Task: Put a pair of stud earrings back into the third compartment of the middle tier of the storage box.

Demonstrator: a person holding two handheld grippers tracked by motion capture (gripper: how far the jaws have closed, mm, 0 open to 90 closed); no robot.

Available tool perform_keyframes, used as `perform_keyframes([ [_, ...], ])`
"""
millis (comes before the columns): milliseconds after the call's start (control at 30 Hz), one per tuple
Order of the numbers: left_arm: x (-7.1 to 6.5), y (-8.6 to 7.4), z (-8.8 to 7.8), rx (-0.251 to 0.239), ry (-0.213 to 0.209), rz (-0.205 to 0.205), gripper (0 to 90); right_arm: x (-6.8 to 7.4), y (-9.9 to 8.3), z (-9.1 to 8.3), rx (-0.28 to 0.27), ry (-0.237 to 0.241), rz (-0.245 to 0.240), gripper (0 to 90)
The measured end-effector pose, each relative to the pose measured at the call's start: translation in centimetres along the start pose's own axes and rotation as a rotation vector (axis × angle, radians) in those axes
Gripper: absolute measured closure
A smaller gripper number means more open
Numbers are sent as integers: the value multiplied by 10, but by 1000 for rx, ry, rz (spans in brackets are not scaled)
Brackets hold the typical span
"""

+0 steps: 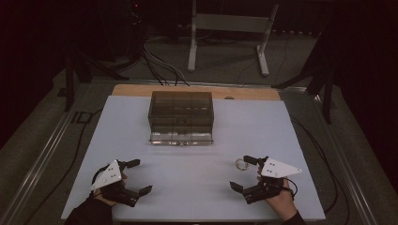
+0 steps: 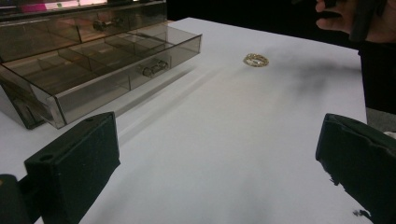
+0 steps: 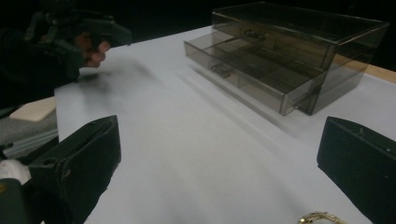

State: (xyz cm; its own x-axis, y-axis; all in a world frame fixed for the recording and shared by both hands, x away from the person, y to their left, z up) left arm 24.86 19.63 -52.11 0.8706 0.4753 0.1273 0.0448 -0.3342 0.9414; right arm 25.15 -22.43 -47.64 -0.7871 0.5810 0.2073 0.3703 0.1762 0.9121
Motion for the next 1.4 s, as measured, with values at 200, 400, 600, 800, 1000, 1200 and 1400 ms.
perform_keyframes([
  [200, 0, 1, 0, -5, 2, 3, 5, -5, 7, -1, -18, -28, 9, 0],
  [400, 1, 1, -2, -5, 5, 2, 5, -10, 11, 1, -22, -58, 8, 0],
  [600, 2, 1, -3, -9, 8, -1, 5, -19, 12, 4, -24, -82, 25, 0],
  [800, 2, 2, -4, -18, 13, -2, 5, -32, 10, 7, -11, -126, 65, 0],
  [1000, 2, 2, -3, -15, 8, -1, 5, -46, 6, 11, 22, -165, 95, 0],
  [1200, 2, 3, -4, -20, 9, -3, 5, -59, 1, 15, 45, -210, 105, 0],
  [1400, 2, 3, -5, -25, 9, -7, 5, -65, -5, 15, 48, -206, 135, 37],
])
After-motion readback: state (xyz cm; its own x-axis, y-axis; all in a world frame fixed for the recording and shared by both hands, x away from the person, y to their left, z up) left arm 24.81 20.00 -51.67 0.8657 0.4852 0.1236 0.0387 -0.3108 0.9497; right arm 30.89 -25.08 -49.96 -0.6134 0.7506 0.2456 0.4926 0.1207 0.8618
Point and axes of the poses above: each handheld gripper's, and its own axes: z roughly forward along the jaws, y roughly out of its top, x roughly to its left, the point moved 3 cm from there along z, roughly forward along the jaws, and after that the axes turned 10 degrees about z, right-handed, at the moved point
